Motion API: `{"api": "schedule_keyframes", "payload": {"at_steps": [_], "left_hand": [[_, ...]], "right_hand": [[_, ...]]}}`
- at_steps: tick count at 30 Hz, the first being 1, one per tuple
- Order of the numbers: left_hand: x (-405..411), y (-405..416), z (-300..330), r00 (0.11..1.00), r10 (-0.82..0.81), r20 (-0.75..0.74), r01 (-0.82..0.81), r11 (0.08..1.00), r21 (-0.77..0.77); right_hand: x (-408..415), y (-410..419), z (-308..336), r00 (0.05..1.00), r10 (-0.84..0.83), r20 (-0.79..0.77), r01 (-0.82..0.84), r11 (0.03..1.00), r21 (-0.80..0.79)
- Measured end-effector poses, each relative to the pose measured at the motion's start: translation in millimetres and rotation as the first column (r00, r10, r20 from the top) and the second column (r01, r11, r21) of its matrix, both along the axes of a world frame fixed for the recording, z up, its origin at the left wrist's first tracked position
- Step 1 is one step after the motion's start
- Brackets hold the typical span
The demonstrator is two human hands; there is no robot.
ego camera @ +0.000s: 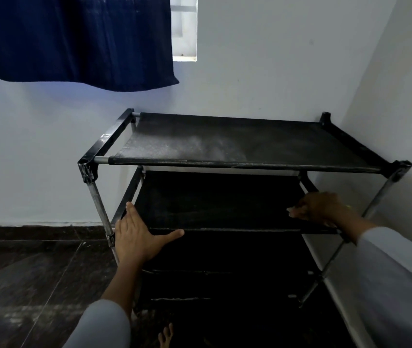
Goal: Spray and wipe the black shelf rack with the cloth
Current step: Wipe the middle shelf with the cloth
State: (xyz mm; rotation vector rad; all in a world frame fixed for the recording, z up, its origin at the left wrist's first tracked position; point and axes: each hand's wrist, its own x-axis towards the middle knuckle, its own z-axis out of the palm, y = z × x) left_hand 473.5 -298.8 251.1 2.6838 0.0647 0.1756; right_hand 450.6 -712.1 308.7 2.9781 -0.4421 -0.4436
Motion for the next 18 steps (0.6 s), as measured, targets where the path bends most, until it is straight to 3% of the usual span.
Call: {"api": "schedule_keyframes", "payload": {"at_steps": [5, 10, 14, 18], "left_hand": [[-1, 0, 1, 1.0, -0.01, -0.023, 0.01, 1.0, -0.016], [-4, 0, 6, 0.997, -0.064, -0.039, 0.06, 0.993, -0.098], [-23, 8, 2, 0.992, -0.128, 0.008, 0.126, 0.969, -0.213], [-56, 19, -11, 0.978, -0.21, 0.003, 0.206, 0.955, -0.213]], "right_hand": [[-12, -3, -4, 0.996, -0.043, 0.075, 0.037, 0.997, 0.072], [-24, -1, 5, 0.992, -0.074, 0.1, 0.034, 0.937, 0.348], [-46, 12, -2, 0.932, -0.188, 0.31, -0.079, 0.729, 0.68], [-71, 33, -10, 0.881, -0.369, 0.296, -0.095, 0.475, 0.875]]}}
